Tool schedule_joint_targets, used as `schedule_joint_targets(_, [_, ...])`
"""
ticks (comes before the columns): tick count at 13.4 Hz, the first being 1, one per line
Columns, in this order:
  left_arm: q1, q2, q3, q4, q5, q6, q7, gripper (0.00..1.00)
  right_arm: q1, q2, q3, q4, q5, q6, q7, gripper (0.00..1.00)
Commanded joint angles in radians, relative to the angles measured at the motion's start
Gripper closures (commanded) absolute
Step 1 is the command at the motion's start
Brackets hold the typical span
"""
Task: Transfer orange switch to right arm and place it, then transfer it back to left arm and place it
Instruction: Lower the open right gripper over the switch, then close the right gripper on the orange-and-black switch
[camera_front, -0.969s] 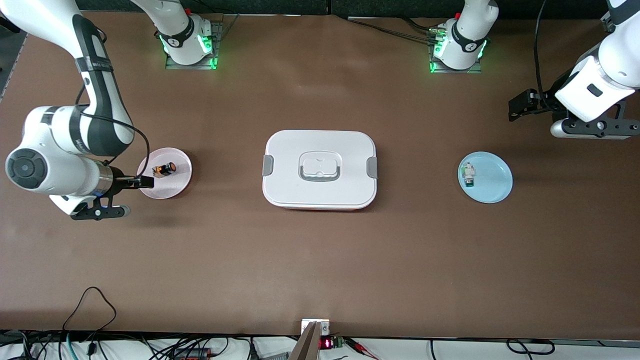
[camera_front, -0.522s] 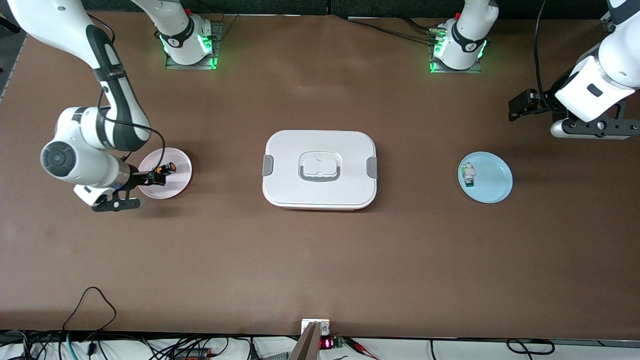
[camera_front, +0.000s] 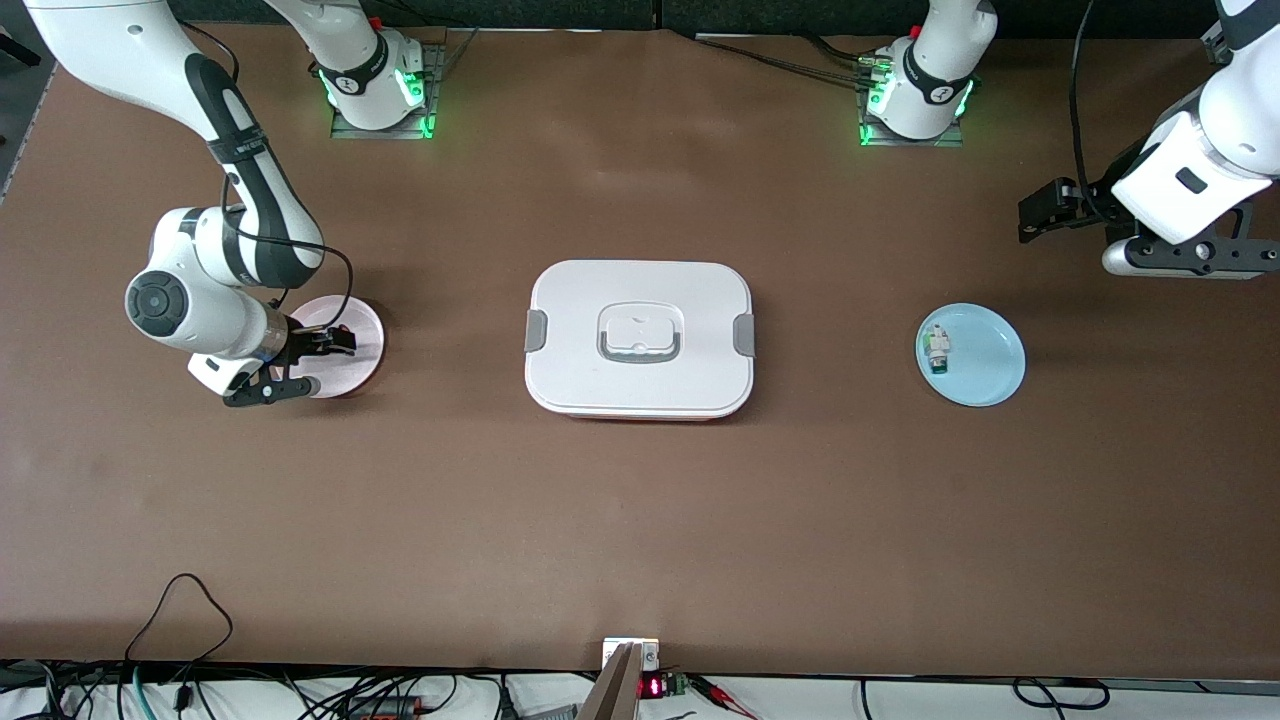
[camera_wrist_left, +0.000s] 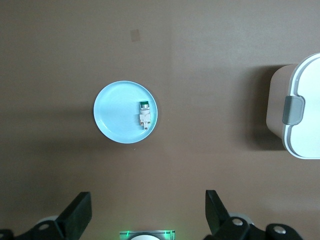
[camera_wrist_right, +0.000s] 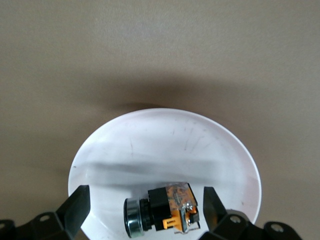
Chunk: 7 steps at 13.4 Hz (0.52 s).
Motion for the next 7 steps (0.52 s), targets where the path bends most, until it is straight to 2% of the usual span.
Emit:
schedule_joint_targets(1, [0.009,-0.021,0.0,-0.016,-0.007,-0.006,0.027,0.0,-0.023,-0.034,0.02,-0.062,0.002,0.044,-0.045,0.0])
schedule_joint_targets(7, [0.009,-0.021,-0.002,-0.016,-0.007,-0.006,0.027,0.0,-0.05,-0.033,0.02,-0.074,0.004,0.051,-0.097,0.0])
